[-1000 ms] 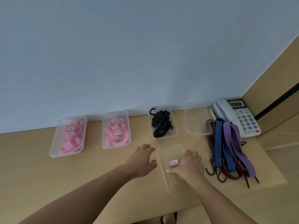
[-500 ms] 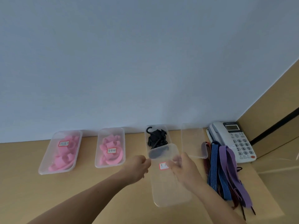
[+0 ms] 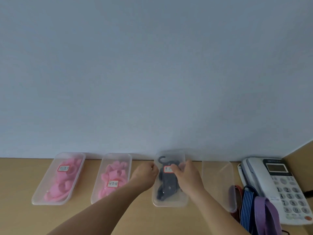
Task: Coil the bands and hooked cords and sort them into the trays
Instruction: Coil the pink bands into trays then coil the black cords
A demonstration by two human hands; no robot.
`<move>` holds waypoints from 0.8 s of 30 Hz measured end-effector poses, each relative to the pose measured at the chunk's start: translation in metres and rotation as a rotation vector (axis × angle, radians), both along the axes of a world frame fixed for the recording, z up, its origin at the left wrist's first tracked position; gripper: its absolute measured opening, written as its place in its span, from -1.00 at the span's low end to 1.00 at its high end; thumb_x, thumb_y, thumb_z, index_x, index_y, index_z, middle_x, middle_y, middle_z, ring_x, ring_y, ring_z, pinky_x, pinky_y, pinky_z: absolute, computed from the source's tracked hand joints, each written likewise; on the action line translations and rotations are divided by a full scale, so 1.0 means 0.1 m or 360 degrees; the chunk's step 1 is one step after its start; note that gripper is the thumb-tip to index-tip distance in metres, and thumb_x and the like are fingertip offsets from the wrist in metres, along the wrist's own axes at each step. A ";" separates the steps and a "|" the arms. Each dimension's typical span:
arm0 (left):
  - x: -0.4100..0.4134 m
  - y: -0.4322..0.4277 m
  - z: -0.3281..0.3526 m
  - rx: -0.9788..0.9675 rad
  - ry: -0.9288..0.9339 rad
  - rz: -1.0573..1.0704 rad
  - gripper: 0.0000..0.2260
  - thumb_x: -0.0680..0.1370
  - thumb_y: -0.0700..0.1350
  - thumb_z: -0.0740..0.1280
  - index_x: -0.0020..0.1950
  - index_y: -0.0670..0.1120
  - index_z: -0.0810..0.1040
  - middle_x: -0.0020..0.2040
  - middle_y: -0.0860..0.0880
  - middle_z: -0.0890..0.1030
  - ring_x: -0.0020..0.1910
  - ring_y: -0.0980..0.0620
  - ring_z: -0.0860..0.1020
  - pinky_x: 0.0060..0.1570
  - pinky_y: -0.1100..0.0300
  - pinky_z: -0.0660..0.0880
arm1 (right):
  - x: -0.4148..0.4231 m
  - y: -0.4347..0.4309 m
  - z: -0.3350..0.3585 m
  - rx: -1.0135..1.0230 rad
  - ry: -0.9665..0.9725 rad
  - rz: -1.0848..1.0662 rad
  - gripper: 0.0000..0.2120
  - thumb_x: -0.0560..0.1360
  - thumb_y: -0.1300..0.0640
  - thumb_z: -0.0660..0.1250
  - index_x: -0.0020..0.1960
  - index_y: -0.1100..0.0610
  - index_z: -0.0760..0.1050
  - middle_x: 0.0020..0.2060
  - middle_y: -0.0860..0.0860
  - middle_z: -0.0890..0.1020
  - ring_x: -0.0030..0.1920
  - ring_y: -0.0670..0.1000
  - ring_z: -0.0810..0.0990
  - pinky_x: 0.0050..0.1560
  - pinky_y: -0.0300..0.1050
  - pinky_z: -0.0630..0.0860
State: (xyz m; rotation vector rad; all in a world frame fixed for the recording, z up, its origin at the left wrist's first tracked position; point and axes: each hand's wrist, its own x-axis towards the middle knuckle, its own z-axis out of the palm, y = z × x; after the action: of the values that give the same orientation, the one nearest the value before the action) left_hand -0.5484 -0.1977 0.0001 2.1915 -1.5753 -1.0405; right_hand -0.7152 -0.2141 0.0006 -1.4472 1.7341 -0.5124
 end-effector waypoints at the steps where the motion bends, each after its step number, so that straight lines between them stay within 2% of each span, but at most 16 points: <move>1: -0.02 -0.02 -0.04 0.0008 0.0010 0.0041 -0.71 0.62 -0.09 0.15 -0.30 -0.05 0.42 -0.34 0.01 0.46 -0.34 0.05 0.43 -0.35 0.19 0.38 | -0.02 -0.02 -0.02 0.0018 0.0015 -0.0005 -0.73 0.54 -0.14 0.29 -0.12 0.05 0.37 -0.21 -0.06 0.55 -0.22 0.00 0.58 -0.20 0.04 0.59; 3: -0.05 -0.06 -0.09 0.0011 0.0066 0.0135 -0.76 0.62 -0.10 0.17 -0.19 -0.12 0.52 -0.27 -0.05 0.55 -0.29 0.02 0.49 -0.22 0.11 0.51 | -0.08 -0.06 -0.07 0.0036 0.0126 0.0000 -0.70 0.54 -0.17 0.27 -0.12 0.06 0.37 -0.22 -0.06 0.55 -0.24 0.01 0.58 -0.23 0.02 0.57; 5: -0.07 -0.09 -0.14 0.0015 0.0155 0.0235 -0.77 0.61 -0.13 0.18 -0.13 -0.20 0.55 -0.25 -0.09 0.56 -0.28 -0.02 0.48 -0.16 0.02 0.54 | -0.13 -0.09 -0.10 0.0010 0.0303 -0.0003 -0.69 0.52 -0.20 0.26 -0.08 0.05 0.38 -0.20 -0.08 0.57 -0.23 0.01 0.55 -0.26 -0.06 0.47; 9: -0.09 -0.07 -0.16 0.0076 0.0322 0.0371 -0.80 0.59 -0.14 0.17 -0.20 -0.13 0.46 -0.30 -0.06 0.47 -0.32 -0.01 0.41 -0.29 0.13 0.39 | -0.15 -0.11 -0.14 -0.0086 0.0427 -0.0045 -0.74 0.53 -0.16 0.27 0.01 0.03 0.38 -0.09 -0.08 0.56 -0.18 0.03 0.49 -0.24 -0.11 0.33; 14: -0.07 -0.02 -0.17 0.0125 0.0351 0.0348 -0.85 0.60 -0.14 0.20 -0.12 -0.11 0.50 -0.17 -0.13 0.60 -0.28 -0.02 0.53 -0.32 0.18 0.47 | -0.14 -0.11 -0.15 -0.0103 0.0416 0.0022 -0.82 0.59 -0.04 0.25 0.05 0.06 0.38 -0.03 -0.03 0.58 -0.05 0.07 0.57 -0.19 -0.13 0.35; 16: -0.07 0.03 -0.18 0.0119 0.0327 0.0345 -0.88 0.60 -0.13 0.21 -0.09 -0.10 0.49 -0.11 -0.15 0.62 -0.25 0.00 0.54 -0.24 0.15 0.52 | -0.14 -0.10 -0.15 -0.0093 0.0411 0.0038 -0.84 0.59 -0.03 0.26 0.04 0.04 0.36 -0.04 -0.04 0.57 -0.09 0.07 0.55 -0.19 -0.14 0.33; 18: -0.08 0.06 -0.17 0.0052 0.0117 0.0252 -0.88 0.61 -0.09 0.22 0.08 -0.09 0.48 0.04 -0.09 0.58 -0.09 0.01 0.55 -0.03 0.11 0.55 | -0.13 -0.09 -0.15 -0.0094 0.0428 0.0043 -0.84 0.59 -0.04 0.26 0.03 0.02 0.35 -0.09 -0.07 0.53 -0.16 0.04 0.48 -0.20 -0.14 0.32; 19: -0.11 0.07 -0.17 -0.0052 -0.0107 0.0173 -0.76 0.61 -0.05 0.22 0.25 -0.08 0.43 0.19 -0.06 0.52 0.08 -0.01 0.52 0.12 0.10 0.50 | -0.13 -0.10 -0.15 -0.0101 0.0439 0.0042 -0.84 0.58 -0.04 0.27 0.02 0.01 0.34 -0.11 -0.09 0.51 -0.19 0.03 0.45 -0.21 -0.14 0.32; 21: -0.22 0.08 -0.16 -0.0338 -0.0506 -0.0024 -0.50 0.61 0.03 0.16 0.52 -0.09 0.18 0.46 -0.06 0.29 0.43 -0.07 0.28 0.42 0.08 0.24 | -0.13 -0.10 -0.14 -0.0111 0.0446 0.0044 -0.84 0.58 -0.05 0.28 0.02 0.01 0.36 -0.14 -0.11 0.49 -0.20 0.01 0.45 -0.22 -0.14 0.32; 22: -0.29 0.09 -0.16 -0.0436 -0.0621 -0.0163 -0.43 0.62 0.06 0.09 0.59 -0.10 0.06 0.56 -0.07 0.15 0.54 -0.09 0.10 0.51 0.07 0.06 | -0.13 -0.11 -0.14 -0.0109 0.0440 0.0047 -0.83 0.57 -0.05 0.29 0.04 0.03 0.38 -0.13 -0.11 0.50 -0.19 0.02 0.46 -0.22 -0.14 0.32; 24: -0.46 0.13 -0.23 -0.0464 -0.0708 -0.0432 -0.37 0.63 0.13 -0.05 0.61 -0.13 -0.14 0.63 -0.08 -0.16 0.59 -0.07 -0.25 0.50 0.06 -0.29 | -0.14 -0.12 -0.13 -0.0099 0.0426 0.0051 -0.81 0.57 -0.04 0.30 0.08 0.04 0.42 -0.11 -0.10 0.53 -0.15 0.03 0.51 -0.20 -0.14 0.32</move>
State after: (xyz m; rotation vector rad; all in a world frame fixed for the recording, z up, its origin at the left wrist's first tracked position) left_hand -0.5946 -0.1845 -0.0226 2.1379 -2.1047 -0.3492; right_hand -0.7290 -0.2258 -0.0122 -1.6458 1.9127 -0.3708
